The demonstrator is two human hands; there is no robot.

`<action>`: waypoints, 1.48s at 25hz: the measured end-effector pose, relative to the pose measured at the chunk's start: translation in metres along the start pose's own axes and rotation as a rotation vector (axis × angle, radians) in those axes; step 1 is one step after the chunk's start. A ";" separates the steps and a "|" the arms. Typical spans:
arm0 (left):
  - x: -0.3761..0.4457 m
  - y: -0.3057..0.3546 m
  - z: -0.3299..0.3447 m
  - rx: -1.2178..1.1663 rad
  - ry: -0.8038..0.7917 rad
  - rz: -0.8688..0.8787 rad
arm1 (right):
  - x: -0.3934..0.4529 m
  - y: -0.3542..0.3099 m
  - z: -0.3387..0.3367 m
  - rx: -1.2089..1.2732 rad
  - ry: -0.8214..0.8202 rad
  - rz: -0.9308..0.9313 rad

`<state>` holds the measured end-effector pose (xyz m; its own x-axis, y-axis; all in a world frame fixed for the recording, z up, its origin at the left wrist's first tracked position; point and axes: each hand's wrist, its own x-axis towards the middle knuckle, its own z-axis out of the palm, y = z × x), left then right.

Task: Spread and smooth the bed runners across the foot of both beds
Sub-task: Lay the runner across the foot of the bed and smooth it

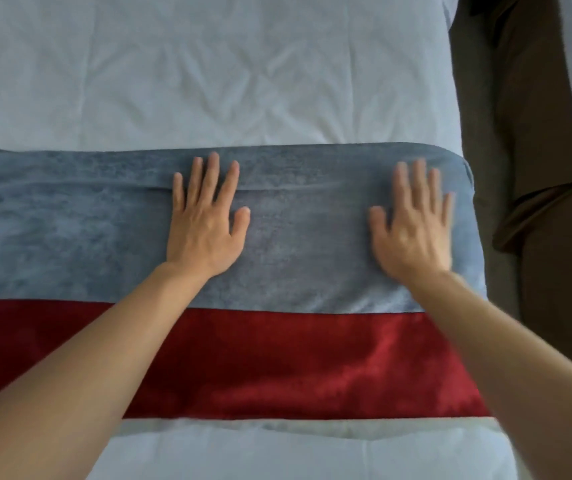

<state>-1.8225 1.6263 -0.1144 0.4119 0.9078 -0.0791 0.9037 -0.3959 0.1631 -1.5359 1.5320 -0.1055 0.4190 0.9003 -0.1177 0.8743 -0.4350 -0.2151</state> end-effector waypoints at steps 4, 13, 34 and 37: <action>-0.090 -0.029 -0.007 -0.019 -0.003 0.097 | -0.088 -0.165 0.034 0.177 -0.025 -0.427; -0.230 -0.169 0.001 0.036 -0.064 0.030 | -0.182 -0.167 0.082 -0.085 -0.077 -0.340; -0.242 -0.293 -0.017 0.075 0.017 -0.081 | -0.205 -0.246 0.098 -0.126 -0.055 -0.243; -0.250 -0.317 -0.031 0.104 -0.073 -0.105 | -0.207 -0.239 0.082 -0.179 -0.112 -0.145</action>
<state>-2.2156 1.5288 -0.1155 0.3185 0.9340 -0.1620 0.9479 -0.3150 0.0476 -1.8516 1.4487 -0.1090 0.2651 0.9418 -0.2067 0.9569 -0.2833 -0.0635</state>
